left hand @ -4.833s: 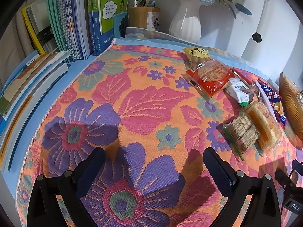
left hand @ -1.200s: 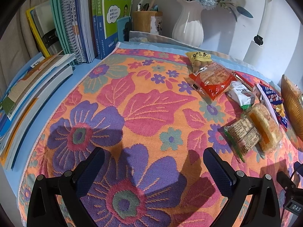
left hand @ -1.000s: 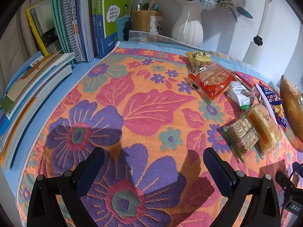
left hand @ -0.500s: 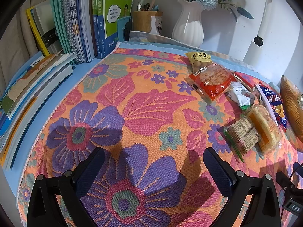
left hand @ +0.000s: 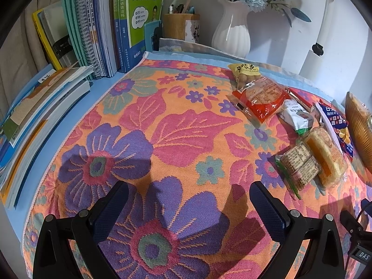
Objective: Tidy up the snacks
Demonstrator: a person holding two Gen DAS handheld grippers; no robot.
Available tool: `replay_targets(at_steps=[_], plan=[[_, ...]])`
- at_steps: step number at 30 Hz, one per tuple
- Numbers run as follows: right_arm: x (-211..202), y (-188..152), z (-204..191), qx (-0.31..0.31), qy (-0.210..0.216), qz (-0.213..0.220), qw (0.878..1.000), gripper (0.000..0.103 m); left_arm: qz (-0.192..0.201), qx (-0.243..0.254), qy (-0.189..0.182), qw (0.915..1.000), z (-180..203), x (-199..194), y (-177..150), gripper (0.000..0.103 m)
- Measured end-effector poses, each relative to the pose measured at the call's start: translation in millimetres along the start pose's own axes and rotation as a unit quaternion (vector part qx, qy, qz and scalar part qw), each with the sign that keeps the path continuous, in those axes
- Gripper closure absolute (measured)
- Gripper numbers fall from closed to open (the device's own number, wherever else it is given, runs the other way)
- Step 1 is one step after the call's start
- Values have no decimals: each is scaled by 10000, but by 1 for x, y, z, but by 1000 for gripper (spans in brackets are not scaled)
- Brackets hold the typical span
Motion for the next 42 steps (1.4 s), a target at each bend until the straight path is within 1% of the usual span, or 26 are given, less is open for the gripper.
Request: replay_targets(at_steps=[6, 14, 29, 34, 42], plan=[[0, 0, -1, -2, 0, -2, 10000, 0, -62, 45, -54, 10000, 1, 4, 1, 0], [0, 1, -1, -3, -1, -4, 10000, 0, 3, 33, 21, 10000, 0, 2, 1, 0], [0, 1, 0, -6, -2, -8, 10000, 0, -9, 58, 9, 10000, 1, 1, 0, 0], [0, 2, -1, -8, -3, -9, 10000, 0, 47, 19, -91, 9999, -1, -1, 1, 0], [0, 2, -1, -9, -3, -11, 10000, 0, 61, -20, -385, 9992, 0, -1, 2, 0]])
Point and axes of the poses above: each gripper's, at about its wrist camera, not at the fingertips, and x roughly the way its jaws point, z to its right, y to its top, the point moved 5 cm from there along x, roughly the way its jaws point, and after that the axes turned 8 degrees about x, right-handed, at the moved point
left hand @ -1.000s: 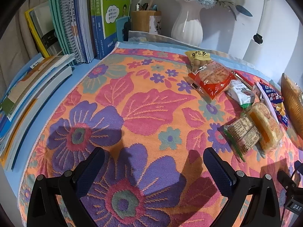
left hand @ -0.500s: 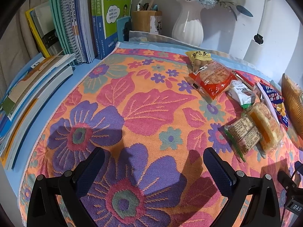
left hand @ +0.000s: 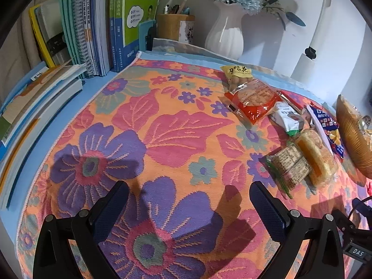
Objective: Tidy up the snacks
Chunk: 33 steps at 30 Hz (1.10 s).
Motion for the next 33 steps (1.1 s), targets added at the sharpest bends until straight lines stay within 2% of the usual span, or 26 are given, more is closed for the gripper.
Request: replay_targets(at_steps=[6, 14, 33], plan=[[0, 0, 0, -2, -1, -2, 10000, 0, 63, 47, -19, 10000, 2, -2, 0, 0], [0, 1, 0, -3, -2, -4, 10000, 0, 125, 226, 130, 9996, 8, -5, -1, 0], [0, 2, 0, -6, -3, -8, 10000, 0, 172, 257, -120, 9995, 10, -6, -1, 0]])
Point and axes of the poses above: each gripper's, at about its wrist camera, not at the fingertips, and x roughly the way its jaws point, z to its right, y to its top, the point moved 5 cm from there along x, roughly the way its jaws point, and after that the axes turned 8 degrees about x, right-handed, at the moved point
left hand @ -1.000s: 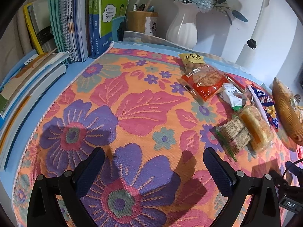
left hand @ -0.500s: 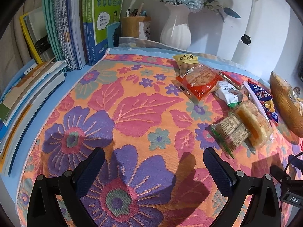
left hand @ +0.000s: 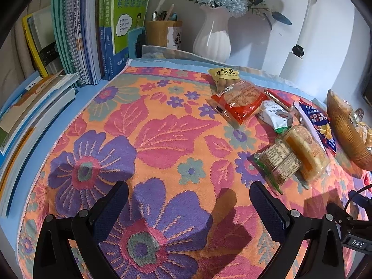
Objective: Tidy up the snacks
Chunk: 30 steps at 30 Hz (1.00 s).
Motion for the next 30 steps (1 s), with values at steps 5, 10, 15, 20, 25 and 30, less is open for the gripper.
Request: replay_targets(at_steps=[5, 10, 15, 20, 25, 30], plan=[[0, 0, 0, -1, 0, -1, 10000, 0, -3, 87, 80, 9999, 3, 0, 0, 0], [0, 0, 0, -2, 0, -2, 10000, 0, 55, 77, 111, 9999, 2, -2, 0, 0], [0, 1, 0, -3, -1, -4, 10000, 0, 82, -28, 73, 9999, -1, -3, 0, 0], [0, 1, 0, -4, -2, -5, 10000, 0, 136, -205, -36, 9997, -7, -5, 0, 0], [0, 1, 0, -5, -2, -7, 10000, 0, 238, -377, -113, 9989, -12, -8, 0, 0], [0, 1, -1, -6, -2, -8, 10000, 0, 290, -401, -54, 9988, -12, -10, 0, 0]])
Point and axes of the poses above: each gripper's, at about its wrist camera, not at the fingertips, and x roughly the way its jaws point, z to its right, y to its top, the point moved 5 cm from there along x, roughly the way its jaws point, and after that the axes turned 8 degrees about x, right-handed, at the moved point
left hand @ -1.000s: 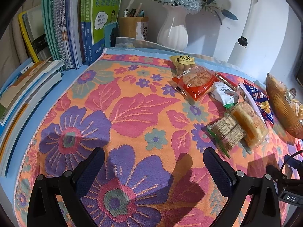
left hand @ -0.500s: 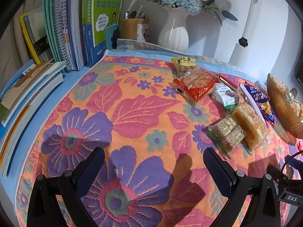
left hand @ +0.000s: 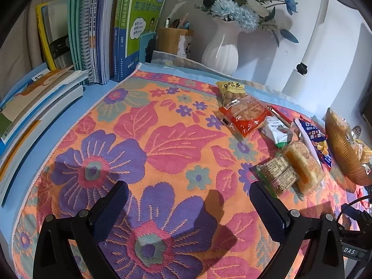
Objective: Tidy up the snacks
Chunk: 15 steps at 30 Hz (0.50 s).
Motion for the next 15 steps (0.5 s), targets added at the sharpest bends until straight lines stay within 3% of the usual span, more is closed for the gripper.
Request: replay_targets(at_steps=[15], plan=[[0, 1, 0, -2, 1, -5, 10000, 0, -661, 363, 145, 9970, 10, 24, -6, 0]])
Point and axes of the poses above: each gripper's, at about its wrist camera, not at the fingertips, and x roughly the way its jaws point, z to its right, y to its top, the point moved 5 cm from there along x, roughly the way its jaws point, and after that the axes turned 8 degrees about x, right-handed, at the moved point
